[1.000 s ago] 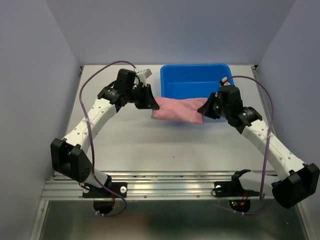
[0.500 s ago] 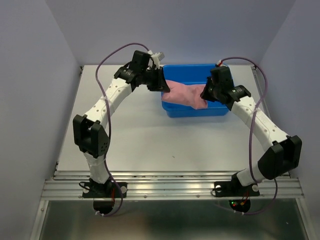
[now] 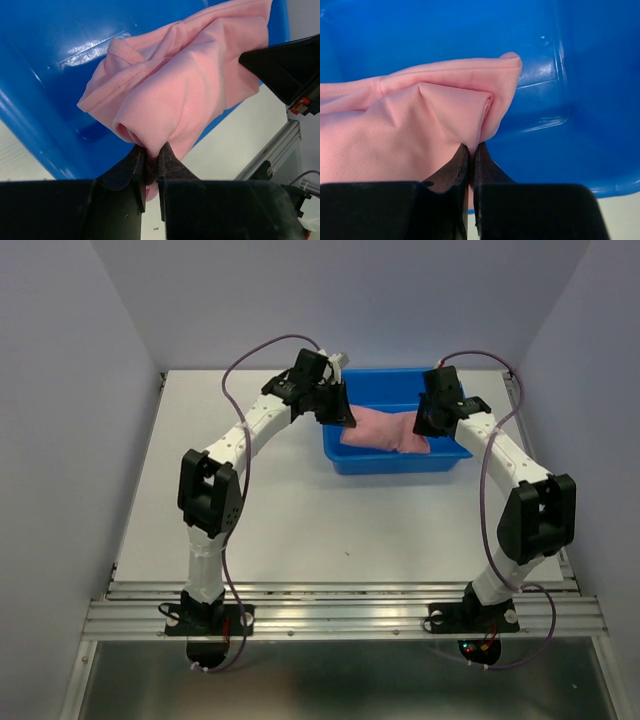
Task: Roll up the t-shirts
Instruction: Place the T-shirt in the bin.
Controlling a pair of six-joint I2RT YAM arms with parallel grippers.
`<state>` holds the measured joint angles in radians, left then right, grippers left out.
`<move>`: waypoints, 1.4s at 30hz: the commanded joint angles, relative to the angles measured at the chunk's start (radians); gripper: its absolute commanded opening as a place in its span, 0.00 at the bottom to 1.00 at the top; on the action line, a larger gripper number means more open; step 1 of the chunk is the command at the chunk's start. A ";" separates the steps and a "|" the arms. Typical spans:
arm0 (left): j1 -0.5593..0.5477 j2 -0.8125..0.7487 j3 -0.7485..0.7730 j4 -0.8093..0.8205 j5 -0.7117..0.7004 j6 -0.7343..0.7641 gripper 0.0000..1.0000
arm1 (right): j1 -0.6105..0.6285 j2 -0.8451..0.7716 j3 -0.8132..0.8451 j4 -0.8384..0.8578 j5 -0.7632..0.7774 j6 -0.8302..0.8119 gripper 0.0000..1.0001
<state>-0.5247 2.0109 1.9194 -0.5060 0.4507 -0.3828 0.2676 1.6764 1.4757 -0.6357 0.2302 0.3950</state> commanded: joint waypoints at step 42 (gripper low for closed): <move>-0.078 0.422 0.302 -0.101 -0.093 0.081 0.58 | -0.117 0.264 -0.072 0.185 0.006 -0.071 0.53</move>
<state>-0.5949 2.4756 2.2013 -0.5762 0.3626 -0.3317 0.1562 1.9514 1.3914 -0.4843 0.2436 0.3172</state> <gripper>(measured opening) 0.453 0.447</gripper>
